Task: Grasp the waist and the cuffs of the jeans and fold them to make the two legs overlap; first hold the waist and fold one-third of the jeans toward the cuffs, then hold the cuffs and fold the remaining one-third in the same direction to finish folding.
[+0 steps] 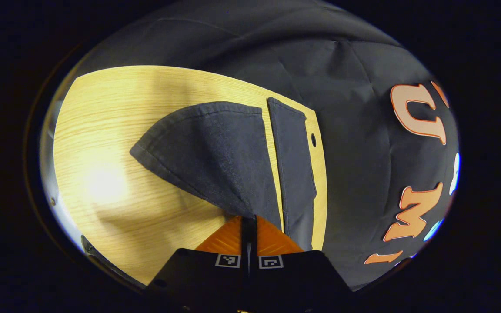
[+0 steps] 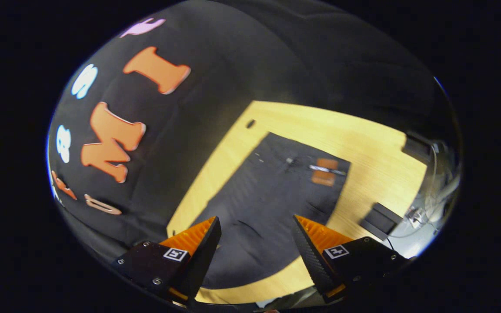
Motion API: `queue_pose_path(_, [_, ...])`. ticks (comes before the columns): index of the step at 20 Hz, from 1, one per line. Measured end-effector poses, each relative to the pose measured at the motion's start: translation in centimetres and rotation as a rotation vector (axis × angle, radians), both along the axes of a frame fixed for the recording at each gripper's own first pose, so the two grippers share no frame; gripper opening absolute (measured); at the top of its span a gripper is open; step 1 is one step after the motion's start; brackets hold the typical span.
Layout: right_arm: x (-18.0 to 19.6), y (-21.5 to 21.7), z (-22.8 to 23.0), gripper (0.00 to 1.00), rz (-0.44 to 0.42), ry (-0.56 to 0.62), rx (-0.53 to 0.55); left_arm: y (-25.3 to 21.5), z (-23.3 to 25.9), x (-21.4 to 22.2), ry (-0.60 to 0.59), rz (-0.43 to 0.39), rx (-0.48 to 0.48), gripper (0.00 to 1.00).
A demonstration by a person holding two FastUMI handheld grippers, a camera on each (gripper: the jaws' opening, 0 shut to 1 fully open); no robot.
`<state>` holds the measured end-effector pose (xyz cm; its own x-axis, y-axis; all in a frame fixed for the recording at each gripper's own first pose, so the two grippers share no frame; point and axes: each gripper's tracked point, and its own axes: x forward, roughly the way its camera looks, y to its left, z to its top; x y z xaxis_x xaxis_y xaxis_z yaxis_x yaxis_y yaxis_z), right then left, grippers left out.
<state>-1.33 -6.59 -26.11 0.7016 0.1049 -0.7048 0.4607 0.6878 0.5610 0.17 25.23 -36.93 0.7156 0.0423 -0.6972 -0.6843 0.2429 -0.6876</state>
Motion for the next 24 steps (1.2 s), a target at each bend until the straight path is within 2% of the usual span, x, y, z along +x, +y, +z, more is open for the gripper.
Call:
queue_pose_path(4, [-0.7,-2.4,-6.2,0.98,-0.063,0.144,0.033,-0.2,0.0,-0.7,0.021,-0.006,-0.003,0.01])
queue_pose_path(8, [0.3,-4.8,-9.3,0.98,-0.115,0.205,0.035,-0.4,0.0,-0.5,0.038,-0.008,-0.002,0.01])
queue_pose_path(12, [1.8,-5.6,-11.5,0.98,-0.123,0.232,0.048,-0.6,0.4,-0.1,0.043,-0.027,0.01,0.01])
queue_pose_path(19, [4.0,-4.7,-11.5,0.96,-0.107,0.181,0.1,-0.8,0.4,-0.4,0.039,-0.036,-0.01,0.01])
queue_pose_path(21, [4.0,-4.9,-12.0,0.95,-0.108,0.176,0.071,-0.7,0.2,-0.5,0.046,-0.049,-0.007,0.01])
queue_pose_path(22, [3.9,-5.2,-12.4,0.85,-0.118,0.183,0.033,-0.7,0.1,-0.4,0.045,-0.047,-0.011,0.01])
queue_pose_path(23, [3.7,-5.5,-12.7,0.7,-0.123,0.185,-0.009,-0.5,0.0,-0.6,0.038,-0.043,-0.016,0.01])
queue_pose_path(24, [3.8,-5.8,-13.0,0.62,-0.122,0.176,-0.043,-0.5,0.0,-0.7,0.035,-0.041,-0.021,0.01])
